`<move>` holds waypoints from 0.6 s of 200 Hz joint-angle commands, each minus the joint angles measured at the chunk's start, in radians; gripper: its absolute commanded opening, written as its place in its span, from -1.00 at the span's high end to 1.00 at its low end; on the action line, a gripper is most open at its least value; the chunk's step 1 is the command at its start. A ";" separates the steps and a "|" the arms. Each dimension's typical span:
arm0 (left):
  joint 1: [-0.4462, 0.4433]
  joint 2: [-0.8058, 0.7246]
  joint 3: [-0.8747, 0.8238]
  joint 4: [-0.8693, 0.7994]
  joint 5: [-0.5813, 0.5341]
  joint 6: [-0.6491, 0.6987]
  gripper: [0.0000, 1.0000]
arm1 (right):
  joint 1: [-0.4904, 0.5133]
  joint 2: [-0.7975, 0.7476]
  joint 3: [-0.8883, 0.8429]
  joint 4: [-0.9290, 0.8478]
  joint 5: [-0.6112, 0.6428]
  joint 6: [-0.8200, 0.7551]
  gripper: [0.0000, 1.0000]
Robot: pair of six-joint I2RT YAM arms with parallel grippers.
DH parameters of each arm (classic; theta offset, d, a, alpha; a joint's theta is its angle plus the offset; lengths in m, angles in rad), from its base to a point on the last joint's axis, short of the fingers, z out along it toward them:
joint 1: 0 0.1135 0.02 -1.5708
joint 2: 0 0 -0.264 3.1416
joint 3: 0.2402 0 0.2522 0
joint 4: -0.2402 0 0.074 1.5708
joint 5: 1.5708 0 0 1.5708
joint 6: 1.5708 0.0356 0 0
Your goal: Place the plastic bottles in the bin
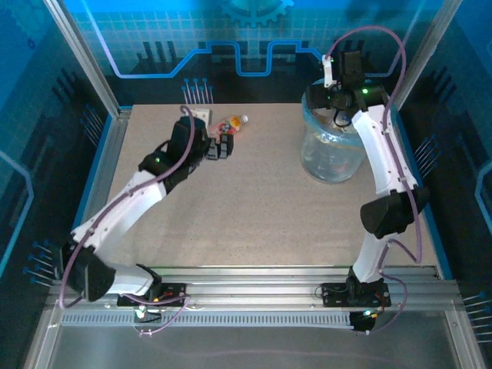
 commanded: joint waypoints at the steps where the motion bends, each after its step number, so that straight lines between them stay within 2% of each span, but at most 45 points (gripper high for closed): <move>1: 0.074 0.137 0.125 -0.046 0.173 0.049 -0.98 | 0.056 -0.144 -0.095 0.056 -0.037 -0.010 -0.55; 41: 0.163 0.490 0.476 -0.205 0.297 0.127 -0.95 | 0.166 -0.385 -0.472 0.223 -0.153 -0.027 -0.58; 61: 0.193 0.665 0.654 -0.293 0.357 0.156 -0.95 | 0.211 -0.469 -0.604 0.257 -0.193 -0.026 -0.58; 82: 0.212 0.829 0.862 -0.392 0.416 0.201 -0.95 | 0.252 -0.520 -0.687 0.266 -0.225 -0.028 -0.59; 103: 0.229 0.988 1.080 -0.511 0.407 0.240 -0.96 | 0.286 -0.537 -0.723 0.261 -0.225 -0.027 -0.58; 120: 0.247 1.086 1.194 -0.566 0.355 0.243 -0.97 | 0.309 -0.536 -0.724 0.259 -0.229 -0.018 -0.58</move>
